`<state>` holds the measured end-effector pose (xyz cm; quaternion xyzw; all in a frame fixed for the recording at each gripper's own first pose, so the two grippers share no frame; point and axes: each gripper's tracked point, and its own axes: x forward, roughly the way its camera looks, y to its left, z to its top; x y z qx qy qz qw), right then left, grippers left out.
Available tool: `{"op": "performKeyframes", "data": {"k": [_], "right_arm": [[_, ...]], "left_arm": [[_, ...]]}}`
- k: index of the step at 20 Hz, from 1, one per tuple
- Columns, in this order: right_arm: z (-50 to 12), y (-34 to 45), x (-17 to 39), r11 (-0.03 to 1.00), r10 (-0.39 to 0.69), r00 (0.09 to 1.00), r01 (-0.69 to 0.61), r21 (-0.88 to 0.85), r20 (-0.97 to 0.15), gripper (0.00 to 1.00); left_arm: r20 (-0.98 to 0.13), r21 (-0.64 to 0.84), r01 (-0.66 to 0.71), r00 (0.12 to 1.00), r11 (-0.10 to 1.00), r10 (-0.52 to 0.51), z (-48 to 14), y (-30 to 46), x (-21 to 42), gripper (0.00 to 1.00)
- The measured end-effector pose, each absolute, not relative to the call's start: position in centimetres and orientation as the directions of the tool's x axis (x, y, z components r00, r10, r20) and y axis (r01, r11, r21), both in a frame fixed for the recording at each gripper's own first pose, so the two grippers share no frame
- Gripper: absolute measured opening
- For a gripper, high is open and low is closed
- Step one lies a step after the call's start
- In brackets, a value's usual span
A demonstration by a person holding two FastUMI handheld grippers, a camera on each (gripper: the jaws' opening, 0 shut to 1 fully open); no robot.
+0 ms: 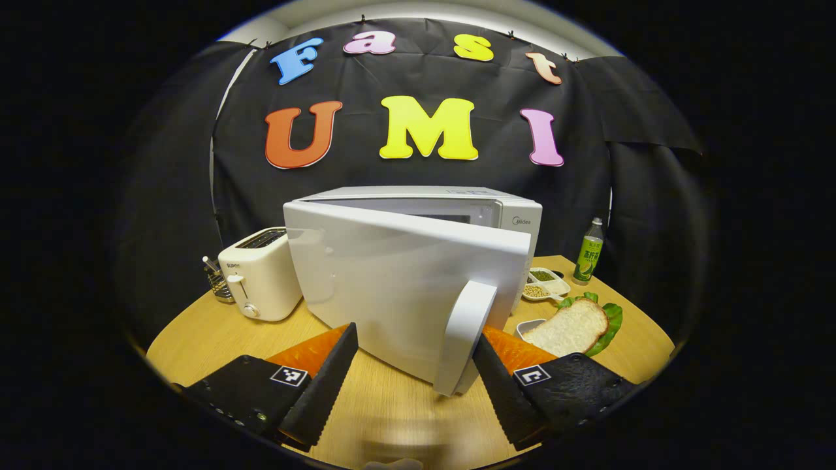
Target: Open the microwave oven with the left hand, put the food in, and close the microwave oven.
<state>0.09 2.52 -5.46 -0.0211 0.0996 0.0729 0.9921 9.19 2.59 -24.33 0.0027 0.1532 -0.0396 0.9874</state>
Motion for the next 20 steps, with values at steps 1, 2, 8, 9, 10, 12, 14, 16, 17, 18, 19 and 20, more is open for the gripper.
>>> {"op": "performKeyframes", "data": {"k": [1,2,8,9,10,12,14,16,17,18,19,20], "right_arm": [[-5.5,2.7,0.1,0.988,0.143,0.969,-0.151,-0.025,-0.203,1.0],[-5.7,2.9,0.0,0.988,0.146,0.968,-0.153,-0.023,-0.203,1.0],[-6.7,5.9,-0.7,0.977,0.208,0.952,-0.212,0.008,-0.224,0.96],[-6.9,6.3,-0.6,0.975,0.217,0.949,-0.22,0.012,-0.228,0.96],[-7.3,7.0,-0.7,0.972,0.23,0.945,-0.233,0.013,-0.234,1.0],[-7.9,8.1,-0.6,0.965,0.258,0.935,-0.26,0.024,-0.243,1.0],[-8.5,9.0,-0.3,0.96,0.276,0.928,-0.278,0.031,-0.251,0.96],[-9.1,9.8,-0.1,0.955,0.292,0.919,-0.293,0.035,-0.265,1.0],[-9.4,10.1,0.0,0.953,0.299,0.914,-0.3,0.04,-0.273,1.0],[-9.6,10.4,0.2,0.951,0.307,0.91,-0.307,0.043,-0.278,1.0],[-9.7,10.5,0.3,0.95,0.309,0.909,-0.31,0.042,-0.28,0.97],[-9.6,10.6,0.4,0.948,0.313,0.908,-0.315,0.04,-0.279,0.96]], "left_arm": [[-0.299,0.01,0.072,0.952,0.997,-0.066,-24.2,3.2,8.8,0.89],[-0.298,0.019,0.064,0.953,0.998,-0.055,-24.1,3.8,8.2,0.98],[-0.322,0.055,-0.007,0.946,0.998,0.025,-24.1,9.7,4.4,0.98],[-0.325,0.068,-0.028,0.944,0.997,0.049,-24.2,11.0,3.8,0.97],[-0.326,0.078,-0.05,0.942,0.996,0.073,-24.1,12.4,3.1,0.97],[-0.336,0.088,-0.106,0.933,0.991,0.129,-24.3,15.4,2.0,0.97],[-0.349,0.061,-0.139,0.925,0.988,0.152,-24.5,17.7,1.0,0.97],[-0.365,0.009,-0.163,0.918,0.987,0.155,-24.7,19.4,0.3,0.97],[-0.368,-0.014,-0.166,0.917,0.986,0.15,-24.8,19.8,0.0,0.98],[-0.372,-0.023,-0.167,0.916,0.986,0.147,-24.8,20.1,-0.2,0.99],[-0.374,-0.02,-0.16,0.917,0.987,0.142,-24.9,20.3,-0.2,0.99],[-0.376,-0.013,-0.153,0.916,0.988,0.137,-25.0,20.4,-0.2,0.99]]}}
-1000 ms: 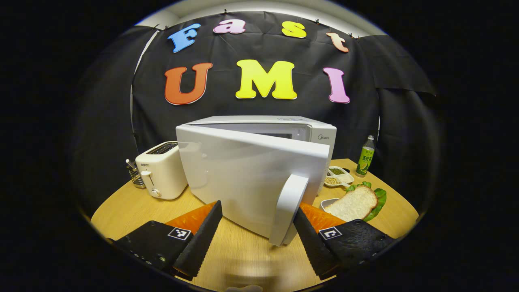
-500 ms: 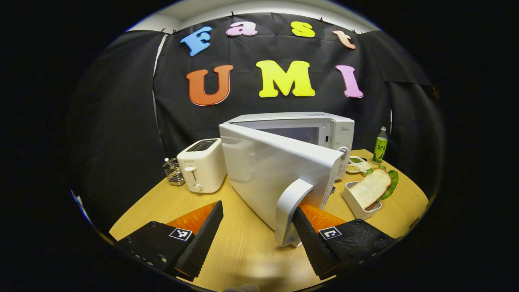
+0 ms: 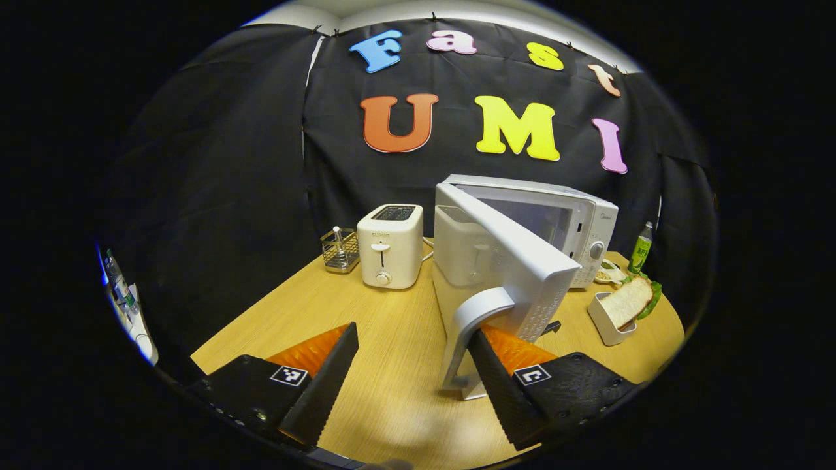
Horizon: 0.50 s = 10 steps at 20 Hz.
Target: Open the microwave oven with the left hand, put the food in, and close the microwave oven.
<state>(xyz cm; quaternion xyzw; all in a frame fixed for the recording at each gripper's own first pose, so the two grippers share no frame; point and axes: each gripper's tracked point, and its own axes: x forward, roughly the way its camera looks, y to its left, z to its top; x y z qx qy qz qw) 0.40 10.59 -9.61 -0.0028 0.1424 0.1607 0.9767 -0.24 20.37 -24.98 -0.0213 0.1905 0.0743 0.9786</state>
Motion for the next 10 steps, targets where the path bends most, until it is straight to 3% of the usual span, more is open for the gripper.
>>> {"op": "performKeyframes", "data": {"k": [1,2,3,4,5,6,10], "right_arm": [[-9.6,10.8,0.6,0.946,0.319,0.905,-0.32,0.04,-0.281,0.96],[-9.8,10.9,0.7,0.945,0.322,0.904,-0.324,0.041,-0.283,0.96],[-9.9,10.9,0.9,0.945,0.323,0.903,-0.325,0.041,-0.285,0.96],[-9.9,11.0,1.1,0.944,0.327,0.901,-0.328,0.044,-0.284,0.96],[-10.1,11.0,1.3,0.943,0.327,0.9,-0.329,0.043,-0.287,1.0],[-10.4,11.1,1.6,0.943,0.328,0.899,-0.331,0.041,-0.29,0.96],[-11.9,10.8,2.9,0.941,0.33,0.892,-0.335,0.04,-0.309,0.97]], "left_arm": [[-0.376,-0.014,-0.15,0.917,0.989,0.134,-24.9,20.6,-0.3,0.99],[-0.379,-0.013,-0.139,0.917,0.99,0.124,-24.9,20.5,-0.6,0.9],[-0.374,0.004,-0.129,0.92,0.992,0.121,-24.8,20.5,-0.7,0.99],[-0.365,0.038,-0.123,0.922,0.992,0.129,-24.6,20.9,-1.1,0.98],[-0.359,0.075,-0.131,0.921,0.989,0.15,-24.5,21.9,-1.5,0.89],[-0.362,0.089,-0.155,0.915,0.984,0.177,-24.5,23.1,-1.6,0.97],[-0.365,0.087,-0.238,0.896,0.967,0.253,-24.0,26.0,-3.0,0.97]]}}
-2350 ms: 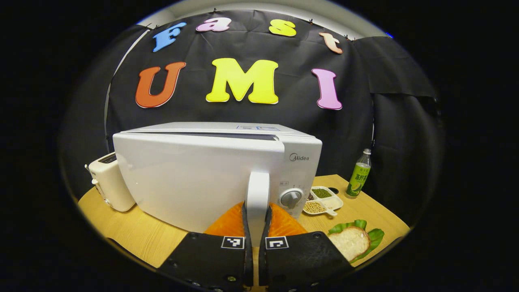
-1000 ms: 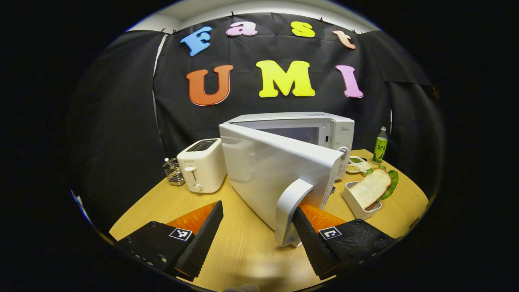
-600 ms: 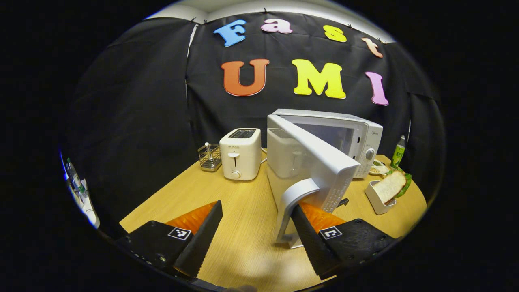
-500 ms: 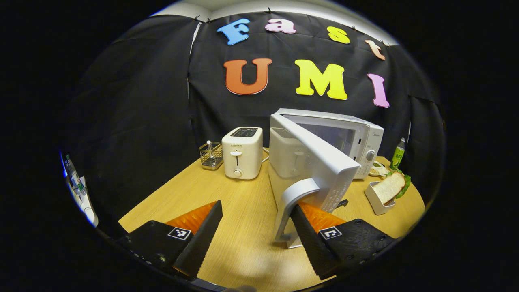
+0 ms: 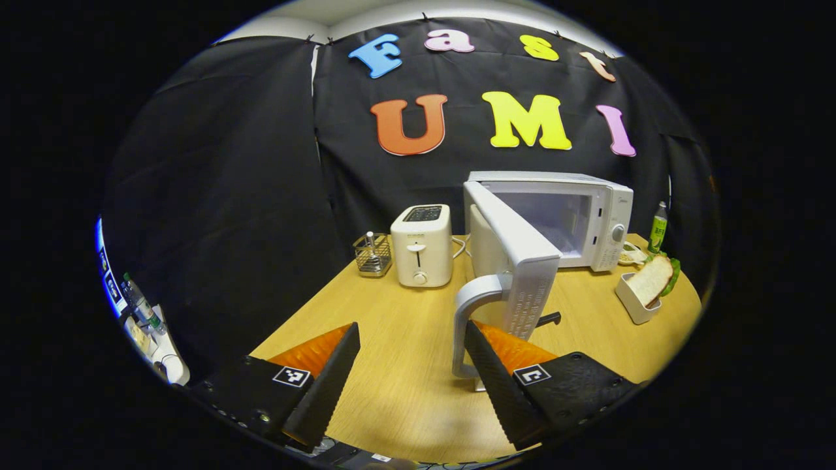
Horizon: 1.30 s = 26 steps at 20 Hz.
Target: Open the microwave oven with the left hand, put the food in, and close the microwave oven.
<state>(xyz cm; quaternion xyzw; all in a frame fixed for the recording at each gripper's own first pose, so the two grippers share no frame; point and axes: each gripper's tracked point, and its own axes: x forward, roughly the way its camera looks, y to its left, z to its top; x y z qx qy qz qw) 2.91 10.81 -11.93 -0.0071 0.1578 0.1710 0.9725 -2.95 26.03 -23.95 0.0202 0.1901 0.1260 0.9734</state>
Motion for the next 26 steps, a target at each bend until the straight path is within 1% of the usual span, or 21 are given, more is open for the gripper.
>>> {"op": "performKeyframes", "data": {"k": [2,3,5,6,7,8,9,10,13,14,16,17,18,19,20,21,22,23,24,25,26], "right_arm": [[-13.6,10.2,4.0,0.943,0.326,0.882,-0.331,0.047,-0.34,1.0],[-14.7,10.1,4.6,0.942,0.33,0.874,-0.329,0.065,-0.357,0.96],[-17.3,9.4,6.3,0.938,0.344,0.85,-0.328,0.111,-0.398,1.0],[-18.8,9.3,7.0,0.934,0.355,0.83,-0.326,0.143,-0.429,1.0],[-20.4,9.4,7.8,0.928,0.372,0.81,-0.328,0.175,-0.454,0.96],[-22.0,9.4,8.6,0.924,0.382,0.786,-0.322,0.205,-0.487,0.97],[-23.3,9.8,9.6,0.913,0.408,0.758,-0.329,0.242,-0.509,0.83],[-24.9,10.3,10.3,0.898,0.44,0.722,-0.338,0.283,-0.534,0.91],[-28.4,11.7,13.2,0.857,0.507,0.642,-0.306,0.414,-0.575,0.88],[-29.5,12.0,14.0,0.85,0.519,0.615,-0.298,0.434,-0.593,0.75],[-31.4,12.0,15.6,0.843,0.528,0.581,-0.273,0.463,-0.62,0.71],[-32.1,12.0,16.2,0.838,0.534,0.561,-0.256,0.481,-0.632,0.71],[-32.5,12.3,16.4,0.825,0.55,0.542,-0.238,0.512,-0.635,0.8],[-32.8,12.7,16.6,0.806,0.574,0.521,-0.22,0.55,-0.632,0.67],[-33.0,12.9,16.8,0.793,0.585,0.507,-0.194,0.578,-0.633,0.74],[-33.2,13.0,17.1,0.783,0.591,0.498,-0.167,0.599,-0.634,0.69],[-33.3,13.3,17.0,0.769,0.604,0.486,-0.149,0.621,-0.632,0.51],[-33.3,13.6,16.9,0.757,0.615,0.473,-0.129,0.64,-0.631,0.46],[-33.3,13.6,17.0,0.754,0.616,0.47,-0.118,0.646,-0.632,0.39],[-33.5,13.6,17.0,0.752,0.618,0.465,-0.116,0.649,-0.634,0.35],[-33.3,13.6,16.9,0.75,0.62,0.463,-0.111,0.653,-0.634,0.36]], "left_arm": [[-0.362,0.091,-0.245,0.895,0.965,0.261,-23.5,26.2,-3.7,0.97],[-0.357,0.1,-0.244,0.896,0.965,0.263,-23.1,26.1,-4.2,0.97],[-0.341,0.075,-0.231,0.908,0.97,0.243,-22.3,24.9,-4.8,0.97],[-0.343,0.058,-0.227,0.91,0.972,0.233,-22.2,24.0,-5.2,0.97],[-0.338,0.047,-0.224,0.914,0.973,0.227,-21.9,23.1,-5.6,0.97],[-0.328,0.034,-0.219,0.919,0.975,0.218,-21.3,22.0,-5.8,0.97],[-0.325,0.019,-0.212,0.923,0.977,0.206,-20.8,20.8,-5.9,0.97],[-0.323,0.012,-0.21,0.924,0.978,0.203,-20.3,19.7,-5.9,0.97],[-0.327,-0.004,-0.203,0.926,0.979,0.191,-19.3,16.5,-5.5,0.97],[-0.327,-0.004,-0.202,0.926,0.979,0.19,-18.7,15.5,-5.3,0.97],[-0.319,0.022,-0.211,0.925,0.977,0.207,-17.5,14.4,-4.9,0.97],[-0.313,0.034,-0.216,0.925,0.976,0.216,-16.9,13.9,-4.8,0.97],[-0.302,0.039,-0.219,0.927,0.975,0.22,-16.2,13.4,-4.6,0.97],[-0.292,0.037,-0.217,0.931,0.975,0.218,-15.5,12.9,-4.4,0.97],[-0.285,0.033,-0.216,0.934,0.976,0.217,-14.9,12.5,-4.3,0.97],[-0.28,0.029,-0.21,0.937,0.977,0.21,-14.5,12.0,-3.9,0.97],[-0.27,0.027,-0.205,0.941,0.978,0.204,-14.0,11.7,-3.7,0.97],[-0.264,0.03,-0.196,0.944,0.98,0.197,-13.6,11.7,-3.6,0.97],[-0.26,0.033,-0.186,0.947,0.982,0.188,-13.4,11.8,-3.3,0.97],[-0.261,0.036,-0.178,0.948,0.983,0.181,-13.3,12.0,-3.2,0.97],[-0.259,0.036,-0.167,0.951,0.985,0.17,-13.2,12.1,-3.0,0.97]]}}
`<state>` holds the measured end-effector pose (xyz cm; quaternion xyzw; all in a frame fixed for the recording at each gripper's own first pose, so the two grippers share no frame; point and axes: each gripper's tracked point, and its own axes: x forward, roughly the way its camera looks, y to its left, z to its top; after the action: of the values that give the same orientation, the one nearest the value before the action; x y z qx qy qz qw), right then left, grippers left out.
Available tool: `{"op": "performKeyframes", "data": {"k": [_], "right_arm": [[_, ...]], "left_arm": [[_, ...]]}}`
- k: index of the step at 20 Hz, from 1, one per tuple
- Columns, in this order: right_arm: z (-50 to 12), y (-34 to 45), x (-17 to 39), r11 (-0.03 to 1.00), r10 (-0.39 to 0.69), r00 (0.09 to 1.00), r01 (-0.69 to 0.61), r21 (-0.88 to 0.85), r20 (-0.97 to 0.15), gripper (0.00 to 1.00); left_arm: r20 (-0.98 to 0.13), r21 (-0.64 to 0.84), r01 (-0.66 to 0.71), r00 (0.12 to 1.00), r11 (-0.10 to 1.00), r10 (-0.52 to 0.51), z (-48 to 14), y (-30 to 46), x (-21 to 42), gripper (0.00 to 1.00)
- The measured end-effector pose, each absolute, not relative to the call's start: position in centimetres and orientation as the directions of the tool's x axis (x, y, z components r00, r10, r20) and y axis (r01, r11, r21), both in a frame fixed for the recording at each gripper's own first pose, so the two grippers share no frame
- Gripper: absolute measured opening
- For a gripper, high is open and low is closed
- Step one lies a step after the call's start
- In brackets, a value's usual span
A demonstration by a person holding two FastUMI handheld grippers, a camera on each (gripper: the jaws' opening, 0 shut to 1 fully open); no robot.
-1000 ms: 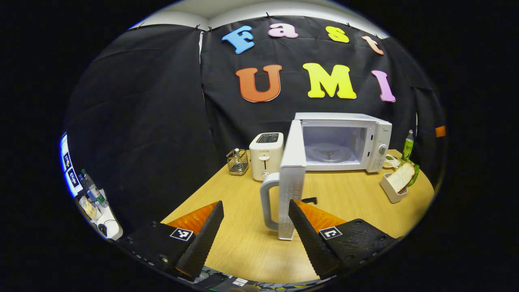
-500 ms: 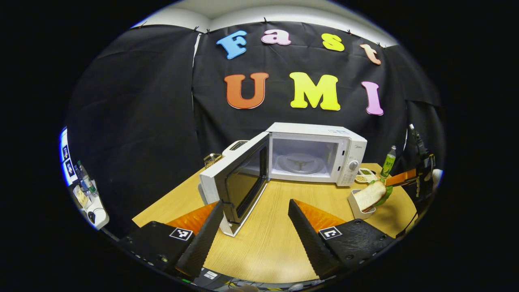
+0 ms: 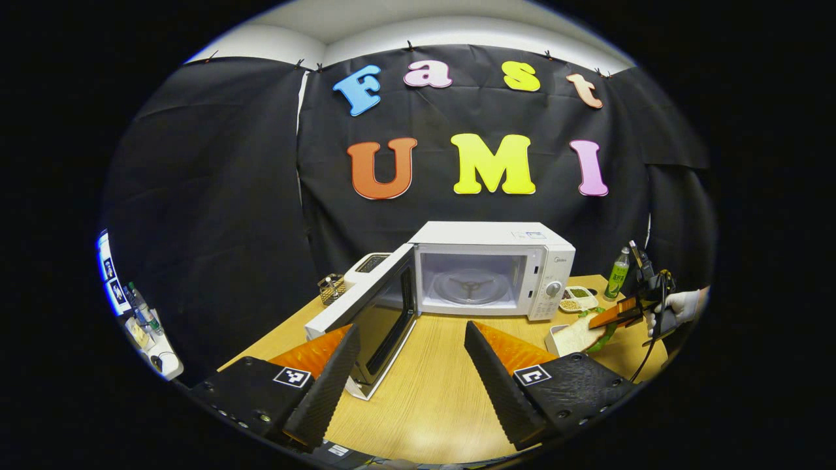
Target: Open the microwave oven with the left hand, put the food in, and close the microwave oven.
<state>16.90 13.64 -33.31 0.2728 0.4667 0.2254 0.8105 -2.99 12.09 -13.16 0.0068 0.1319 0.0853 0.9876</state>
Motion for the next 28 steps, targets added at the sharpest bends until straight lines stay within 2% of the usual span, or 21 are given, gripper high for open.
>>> {"op": "performKeyframes", "data": {"k": [1,2,5,6,7,8,9,10,11,12,13,15,16,17,22,25,28], "right_arm": [[-33.2,13.7,16.8,0.75,0.617,0.461,-0.097,0.655,-0.638,0.34],[-32.9,13.7,16.6,0.753,0.608,0.465,-0.079,0.654,-0.643,0.39],[-30.6,14.2,16.5,0.766,0.591,0.516,-0.119,0.631,-0.62,0.36],[-29.6,14.3,16.4,0.774,0.58,0.534,-0.127,0.62,-0.615,0.27],[-28.5,14.7,16.3,0.772,0.576,0.552,-0.126,0.623,-0.603,0.27],[-27.1,15.5,16.2,0.76,0.582,0.571,-0.128,0.637,-0.579,0.36],[-25.6,16.4,16.2,0.748,0.59,0.589,-0.141,0.649,-0.552,0.27],[-24.5,17.3,16.3,0.746,0.591,0.607,-0.161,0.646,-0.531,0.34],[-23.7,18.2,16.7,0.751,0.583,0.628,-0.173,0.638,-0.515,0.26],[-22.8,19.4,17.0,0.751,0.58,0.646,-0.19,0.632,-0.496,0.34],[-21.8,20.9,17.5,0.743,0.582,0.665,-0.201,0.639,-0.468,0.25],[-20.1,24.3,18.8,0.708,0.588,0.707,-0.214,0.673,-0.393,0.23],[-19.6,26.0,19.5,0.696,0.583,0.725,-0.215,0.685,-0.365,0.3],[-19.3,27.9,20.6,0.693,0.574,0.746,-0.223,0.685,-0.338,0.3],[-19.6,35.7,25.9,0.642,0.466,0.856,-0.151,0.752,-0.226,0.29],[-21.6,39.0,29.2,0.644,0.364,0.903,-0.066,0.762,-0.229,0.29],[-22.9,41.3,31.9,0.574,0.279,0.935,0.021,0.819,-0.219,0.28]], "left_arm": [[-0.256,0.036,-0.155,0.953,0.987,0.159,-13.0,12.3,-2.9,0.97],[-0.255,0.035,-0.139,0.956,0.99,0.144,-12.8,12.4,-2.7,0.97],[-0.238,0.029,-0.089,0.967,0.996,0.094,-12.4,13.0,-2.0,0.97],[-0.235,0.027,-0.081,0.968,0.996,0.086,-12.4,13.3,-1.8,0.97],[-0.23,0.023,-0.067,0.971,0.997,0.071,-12.2,13.6,-1.6,0.97],[-0.219,0.022,-0.06,0.974,0.998,0.063,-12.0,13.8,-1.5,0.97],[-0.214,0.019,-0.051,0.975,0.999,0.054,-12.0,14.2,-1.2,0.97],[-0.216,0.015,-0.039,0.976,0.999,0.042,-12.1,14.4,-1.2,0.96],[-0.22,0.012,-0.037,0.975,0.999,0.039,-12.1,15.0,-1.4,0.97],[-0.221,0.009,-0.038,0.975,0.999,0.039,-12.1,15.6,-1.4,0.97],[-0.217,0.007,-0.037,0.975,0.999,0.037,-11.9,16.0,-1.6,0.97],[-0.234,0.007,-0.042,0.971,0.999,0.042,-12.1,17.1,-1.8,0.97],[-0.236,0.01,-0.045,0.971,0.999,0.046,-12.0,17.6,-1.8,0.97],[-0.231,0.014,-0.046,0.972,0.999,0.048,-11.7,18.0,-1.8,0.97],[-0.234,0.045,-0.049,0.971,0.998,0.058,-11.3,19.9,-2.0,0.97],[-0.243,0.049,-0.046,0.968,0.998,0.057,-11.6,20.5,-2.6,0.97],[-0.252,0.083,-0.045,0.966,0.996,0.065,-11.6,21.5,-3.0,0.97]]}}
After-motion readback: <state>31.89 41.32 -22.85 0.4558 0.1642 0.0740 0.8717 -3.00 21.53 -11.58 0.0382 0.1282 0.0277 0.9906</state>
